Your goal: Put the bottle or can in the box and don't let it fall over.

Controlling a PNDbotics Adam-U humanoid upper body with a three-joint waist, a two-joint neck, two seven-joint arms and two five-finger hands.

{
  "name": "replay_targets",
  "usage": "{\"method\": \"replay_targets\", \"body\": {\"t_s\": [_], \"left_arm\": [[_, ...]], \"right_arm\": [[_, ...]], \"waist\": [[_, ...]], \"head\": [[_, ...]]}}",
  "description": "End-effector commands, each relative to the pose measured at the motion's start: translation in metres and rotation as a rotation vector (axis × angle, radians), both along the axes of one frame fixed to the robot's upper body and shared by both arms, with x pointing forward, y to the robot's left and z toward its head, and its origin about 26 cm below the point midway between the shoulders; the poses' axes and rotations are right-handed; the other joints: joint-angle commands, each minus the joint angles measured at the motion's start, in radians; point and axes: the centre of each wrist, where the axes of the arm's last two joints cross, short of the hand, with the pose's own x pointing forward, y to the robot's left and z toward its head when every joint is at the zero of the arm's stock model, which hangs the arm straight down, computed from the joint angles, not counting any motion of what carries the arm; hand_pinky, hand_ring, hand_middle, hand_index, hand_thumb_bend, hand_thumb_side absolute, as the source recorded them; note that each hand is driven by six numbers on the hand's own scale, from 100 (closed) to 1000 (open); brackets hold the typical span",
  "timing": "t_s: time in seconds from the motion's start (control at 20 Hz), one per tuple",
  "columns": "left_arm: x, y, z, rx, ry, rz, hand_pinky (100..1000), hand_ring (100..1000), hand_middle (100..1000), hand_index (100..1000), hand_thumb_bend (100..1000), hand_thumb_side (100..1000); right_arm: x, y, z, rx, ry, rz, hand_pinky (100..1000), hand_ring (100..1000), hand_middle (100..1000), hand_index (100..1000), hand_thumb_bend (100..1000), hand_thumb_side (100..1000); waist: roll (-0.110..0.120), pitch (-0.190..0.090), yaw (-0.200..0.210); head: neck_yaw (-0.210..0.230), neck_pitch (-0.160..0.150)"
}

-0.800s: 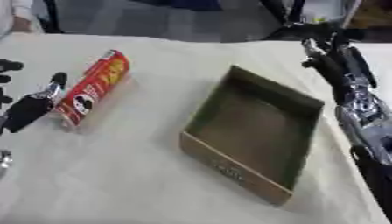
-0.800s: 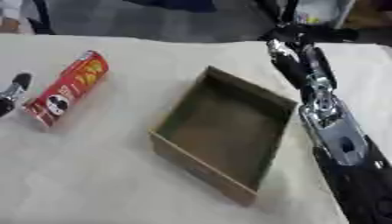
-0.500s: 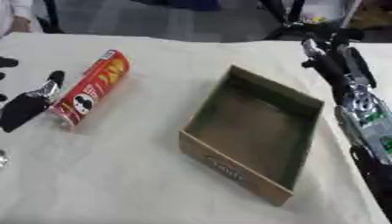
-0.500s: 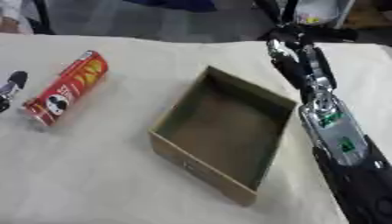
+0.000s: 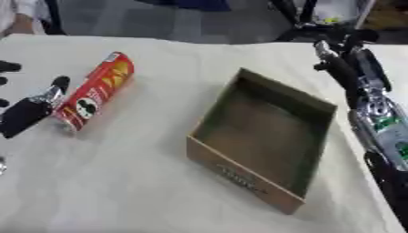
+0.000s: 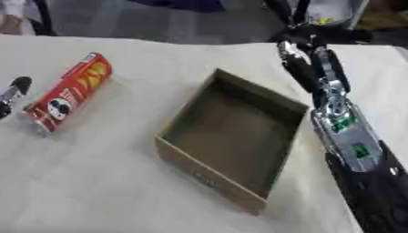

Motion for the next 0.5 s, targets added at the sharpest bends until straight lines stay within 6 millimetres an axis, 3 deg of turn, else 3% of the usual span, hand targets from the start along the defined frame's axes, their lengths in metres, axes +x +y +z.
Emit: {"method": "replay_targets", "body": {"t_s": [0.05, 0.5], "left_arm": [[0.004, 0.002, 0.005, 0.013, -0.009, -0.003, 619, 815, 847, 792, 586, 566], [0.03, 0.0, -0.023, 0.014, 0.063, 0.034, 621, 798, 827, 772, 613, 535]], "right_arm": [[0.0, -0.003, 0.012, -0.005, -0.034, 0.002, 692, 985, 1000, 1000, 100, 578], [0.0, -0.002, 0.011, -0.002, -0.03, 0.006, 693, 985, 1000, 1000, 100, 580]], "waist": [[0.001, -0.009, -0.002], [-0.003, -0.008, -0.006]], "head": [[0.002, -0.006], [0.005, -0.014]]}}
